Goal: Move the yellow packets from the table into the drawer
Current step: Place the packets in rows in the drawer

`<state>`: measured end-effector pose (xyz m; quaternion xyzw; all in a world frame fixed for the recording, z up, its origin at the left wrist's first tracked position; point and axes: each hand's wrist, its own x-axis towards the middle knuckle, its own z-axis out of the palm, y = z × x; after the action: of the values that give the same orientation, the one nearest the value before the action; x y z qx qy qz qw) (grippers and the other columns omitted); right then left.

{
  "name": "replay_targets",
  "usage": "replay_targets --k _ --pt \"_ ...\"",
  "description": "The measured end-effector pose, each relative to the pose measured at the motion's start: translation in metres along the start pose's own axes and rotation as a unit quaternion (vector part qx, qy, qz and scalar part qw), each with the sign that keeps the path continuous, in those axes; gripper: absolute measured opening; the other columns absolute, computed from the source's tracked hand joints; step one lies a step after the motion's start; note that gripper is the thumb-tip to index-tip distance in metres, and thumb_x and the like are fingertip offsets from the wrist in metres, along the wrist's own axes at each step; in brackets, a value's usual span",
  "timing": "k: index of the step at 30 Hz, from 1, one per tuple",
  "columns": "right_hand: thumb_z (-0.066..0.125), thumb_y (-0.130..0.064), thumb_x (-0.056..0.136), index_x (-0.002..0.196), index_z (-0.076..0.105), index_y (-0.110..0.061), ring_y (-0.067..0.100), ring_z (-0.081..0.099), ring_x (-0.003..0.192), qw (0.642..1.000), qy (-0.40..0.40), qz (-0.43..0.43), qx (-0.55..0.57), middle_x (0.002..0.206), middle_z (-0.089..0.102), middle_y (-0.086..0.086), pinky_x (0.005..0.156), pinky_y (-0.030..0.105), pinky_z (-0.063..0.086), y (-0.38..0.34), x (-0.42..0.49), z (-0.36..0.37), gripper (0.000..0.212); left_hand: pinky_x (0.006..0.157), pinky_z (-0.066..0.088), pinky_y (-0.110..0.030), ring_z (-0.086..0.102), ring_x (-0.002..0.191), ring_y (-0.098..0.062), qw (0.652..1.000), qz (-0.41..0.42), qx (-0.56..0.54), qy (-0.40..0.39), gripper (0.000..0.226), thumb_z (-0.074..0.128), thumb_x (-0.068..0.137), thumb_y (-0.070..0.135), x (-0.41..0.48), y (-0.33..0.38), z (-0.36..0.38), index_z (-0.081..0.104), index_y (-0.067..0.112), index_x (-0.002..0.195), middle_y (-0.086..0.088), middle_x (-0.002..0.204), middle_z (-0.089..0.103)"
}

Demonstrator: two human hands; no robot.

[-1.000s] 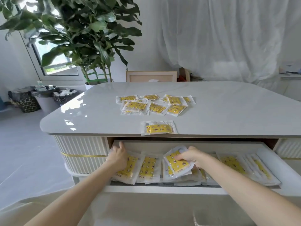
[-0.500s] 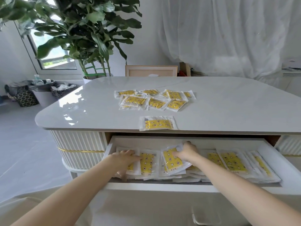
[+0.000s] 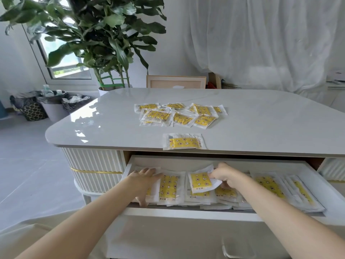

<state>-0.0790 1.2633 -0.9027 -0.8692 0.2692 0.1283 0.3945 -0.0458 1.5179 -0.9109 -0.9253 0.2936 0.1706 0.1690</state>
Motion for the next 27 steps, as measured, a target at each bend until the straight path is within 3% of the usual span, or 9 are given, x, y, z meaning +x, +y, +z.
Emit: replay_targets --k 7,9,13,15,16,19,21,24,27 --pt "0.053 -0.005 0.095 0.123 0.041 0.002 0.009 0.057 0.050 0.989 -0.115 -0.002 0.097 0.087 0.061 0.010 0.035 0.015 0.034 -0.028 -0.014 0.032 0.031 0.116 0.025 -0.042 0.005 0.147 -0.024 0.999 -0.015 -0.027 -0.013 0.118 0.075 0.075 0.038 -0.001 -0.003 0.006 -0.014 0.017 0.150 -0.002 0.160 -0.009" --pt "0.049 0.000 0.096 0.111 0.035 -0.003 0.013 0.061 0.056 0.981 -0.138 -0.001 0.133 0.086 0.059 0.012 0.044 0.018 0.042 -0.039 -0.016 0.041 0.021 0.117 0.023 -0.041 0.004 0.148 -0.023 0.999 -0.023 -0.026 -0.020 0.119 0.076 0.075 0.038 0.000 -0.004 0.007 -0.013 0.015 0.150 -0.002 0.160 -0.009" --pt "0.046 0.005 0.095 0.094 0.045 0.001 0.018 0.062 0.065 0.977 -0.165 -0.007 0.137 0.094 0.065 0.020 0.066 0.026 0.053 -0.049 -0.014 0.059 0.005 0.116 0.025 -0.043 0.004 0.147 -0.023 0.999 -0.019 -0.017 -0.022 0.117 0.077 0.074 0.034 0.003 -0.006 0.008 -0.009 0.014 0.151 0.000 0.160 -0.007" --pt "0.050 0.008 0.093 0.102 0.048 0.007 0.022 0.064 0.072 0.982 -0.148 -0.012 0.118 0.101 0.063 0.021 0.073 0.033 0.057 -0.048 -0.010 0.064 0.009 0.116 0.025 -0.043 0.005 0.147 -0.024 1.000 -0.017 -0.010 -0.018 0.117 0.078 0.073 0.034 0.002 -0.006 0.008 -0.007 0.015 0.152 0.001 0.160 -0.005" --pt "0.052 0.010 0.090 0.113 0.048 0.009 0.024 0.065 0.077 0.987 -0.126 -0.016 0.100 0.107 0.061 0.020 0.072 0.035 0.060 -0.048 -0.008 0.066 0.023 0.116 0.024 -0.042 0.005 0.147 -0.024 1.000 -0.017 -0.008 -0.017 0.117 0.078 0.073 0.034 0.001 -0.006 0.007 -0.007 0.015 0.152 0.001 0.160 -0.005" --pt "0.055 0.006 0.090 0.131 0.040 -0.001 0.023 0.068 0.077 0.997 -0.058 -0.031 0.025 0.115 0.058 0.018 0.056 0.027 0.059 -0.046 -0.011 0.061 0.044 0.116 0.023 -0.043 0.007 0.147 -0.024 1.000 -0.015 -0.004 -0.014 0.117 0.077 0.073 0.038 -0.001 -0.004 0.004 -0.006 0.014 0.152 0.000 0.160 -0.004" --pt "0.057 0.000 0.091 0.132 0.041 -0.004 0.024 0.071 0.081 0.998 -0.029 -0.047 -0.022 0.116 0.059 0.017 0.064 0.028 0.060 -0.044 -0.015 0.056 0.045 0.116 0.023 -0.044 0.010 0.147 -0.024 1.000 -0.016 -0.005 -0.008 0.115 0.075 0.074 0.041 -0.003 -0.002 0.002 -0.005 0.015 0.152 -0.001 0.160 -0.002" --pt "0.058 -0.003 0.090 0.131 0.045 -0.003 0.023 0.071 0.087 0.992 -0.011 -0.088 -0.090 0.117 0.061 0.015 0.077 0.031 0.060 -0.042 -0.023 0.047 0.043 0.113 0.029 -0.043 0.029 0.141 -0.025 0.999 -0.017 -0.021 0.021 0.098 0.068 0.081 0.042 -0.009 0.004 -0.007 0.006 0.018 0.152 -0.003 0.156 0.021" --pt "0.056 -0.009 0.091 0.137 0.045 -0.008 0.016 0.064 0.078 0.983 -0.042 -0.137 -0.114 0.123 0.058 0.009 0.075 0.028 0.059 -0.042 -0.039 0.037 0.047 0.103 0.042 -0.038 0.047 0.127 -0.023 0.998 -0.018 -0.035 0.050 0.071 0.055 0.089 0.042 -0.018 0.008 -0.020 0.022 0.022 0.148 -0.002 0.143 0.044"
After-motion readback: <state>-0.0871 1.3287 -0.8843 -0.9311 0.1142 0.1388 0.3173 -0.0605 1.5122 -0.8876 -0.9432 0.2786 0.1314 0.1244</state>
